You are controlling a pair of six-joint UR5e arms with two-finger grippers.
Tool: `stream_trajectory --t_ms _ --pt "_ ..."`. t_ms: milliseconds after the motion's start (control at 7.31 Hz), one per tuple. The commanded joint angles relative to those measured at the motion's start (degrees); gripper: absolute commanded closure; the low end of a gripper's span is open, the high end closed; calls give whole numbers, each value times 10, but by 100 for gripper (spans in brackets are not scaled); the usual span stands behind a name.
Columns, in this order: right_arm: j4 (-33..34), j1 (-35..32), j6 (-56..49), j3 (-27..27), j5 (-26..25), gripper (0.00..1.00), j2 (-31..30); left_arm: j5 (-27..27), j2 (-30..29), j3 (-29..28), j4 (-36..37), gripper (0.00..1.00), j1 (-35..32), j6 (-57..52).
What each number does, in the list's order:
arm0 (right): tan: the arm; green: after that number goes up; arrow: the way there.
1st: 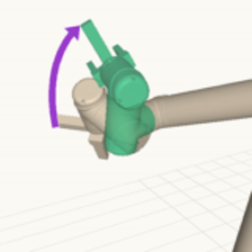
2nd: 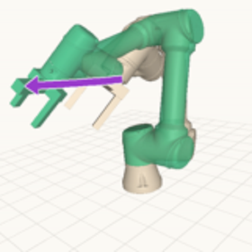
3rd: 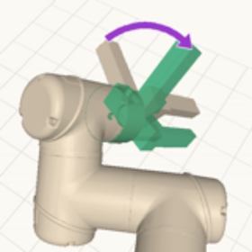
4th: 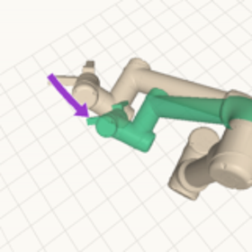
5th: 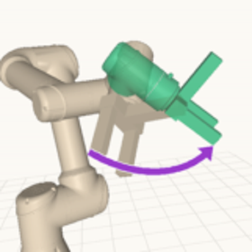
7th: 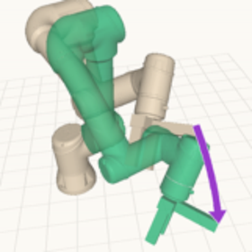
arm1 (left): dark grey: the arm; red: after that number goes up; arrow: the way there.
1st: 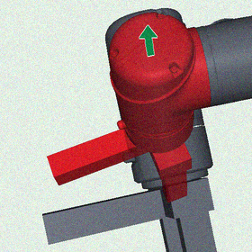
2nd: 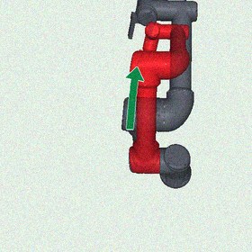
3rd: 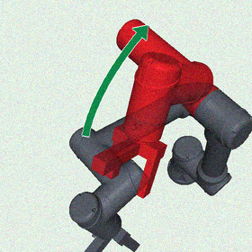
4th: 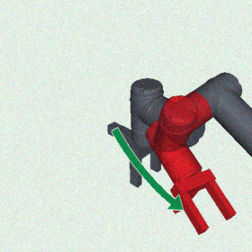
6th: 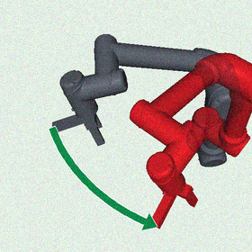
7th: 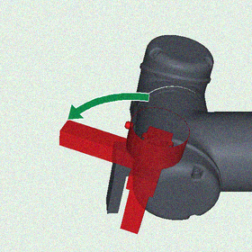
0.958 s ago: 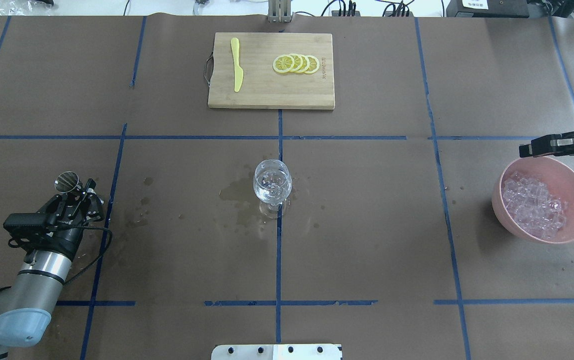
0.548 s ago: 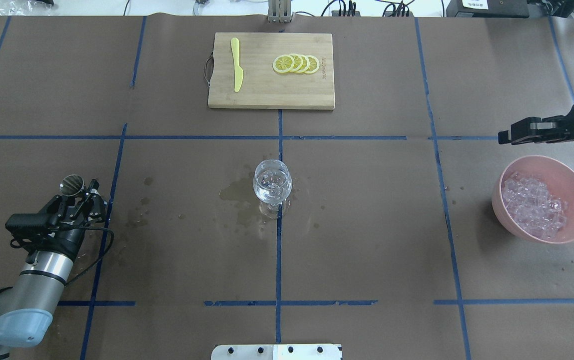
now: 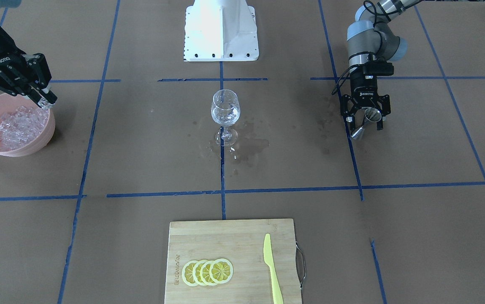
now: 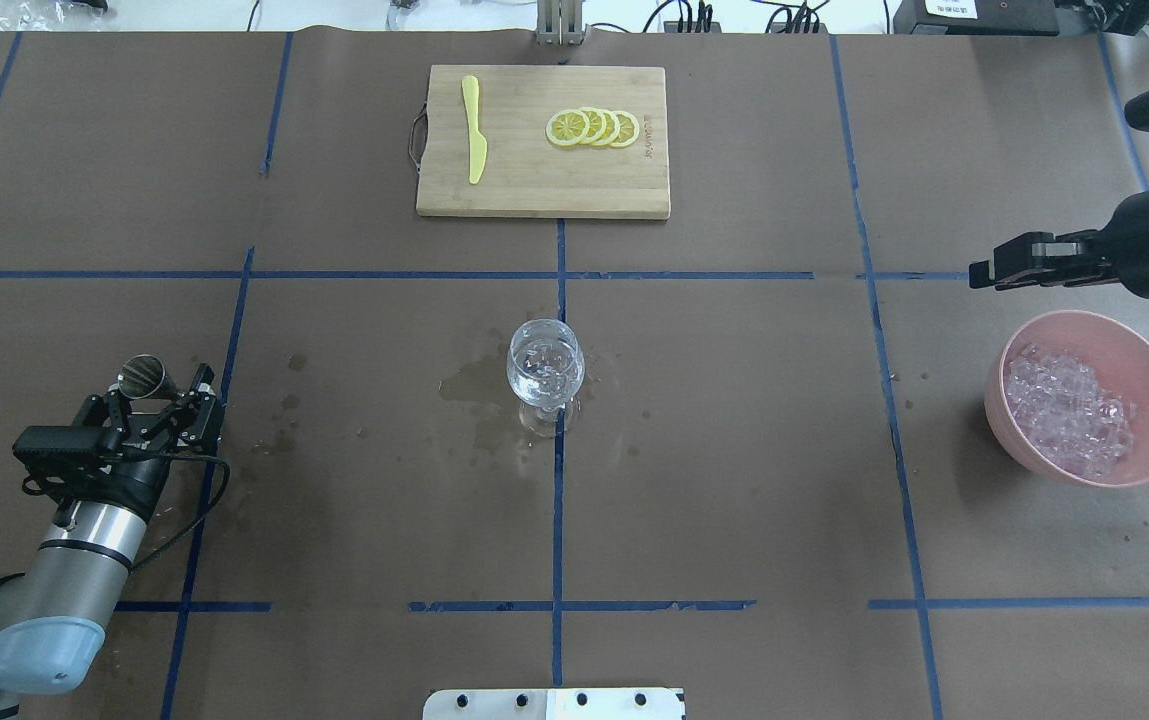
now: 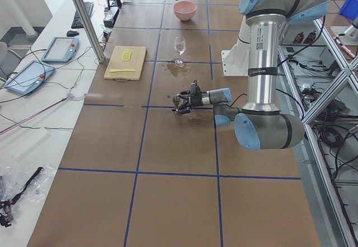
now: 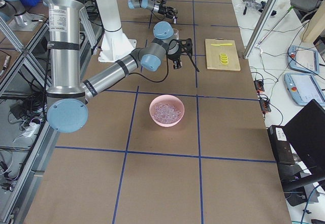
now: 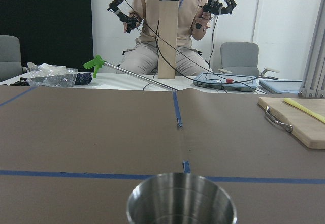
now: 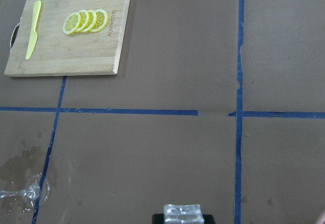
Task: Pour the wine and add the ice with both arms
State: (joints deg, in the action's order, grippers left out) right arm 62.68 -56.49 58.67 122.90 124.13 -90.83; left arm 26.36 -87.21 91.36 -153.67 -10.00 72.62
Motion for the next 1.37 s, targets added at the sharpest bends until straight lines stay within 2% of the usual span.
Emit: stream_trajectory --t_ms 0,137,411,684,958,1232 --pt "1 6 6 0 -1 100 10 47 8 3 -1 0 -1 -6" --pt "1 9 6 0 -3 100 11 74 15 5 -1 0 -2 -6" --pt "2 14 6 -3 -5 100 20 141 85 88 9 0 -2 -7" --pt "2 22 9 -14 -6 100 42 196 98 106 20 0 1 -6" --pt "2 37 51 -18 -6 100 74 273 106 123 50 0 2 -4" --pt "4 44 57 -50 -6 100 126 331 159 172 57 0 5 -1"
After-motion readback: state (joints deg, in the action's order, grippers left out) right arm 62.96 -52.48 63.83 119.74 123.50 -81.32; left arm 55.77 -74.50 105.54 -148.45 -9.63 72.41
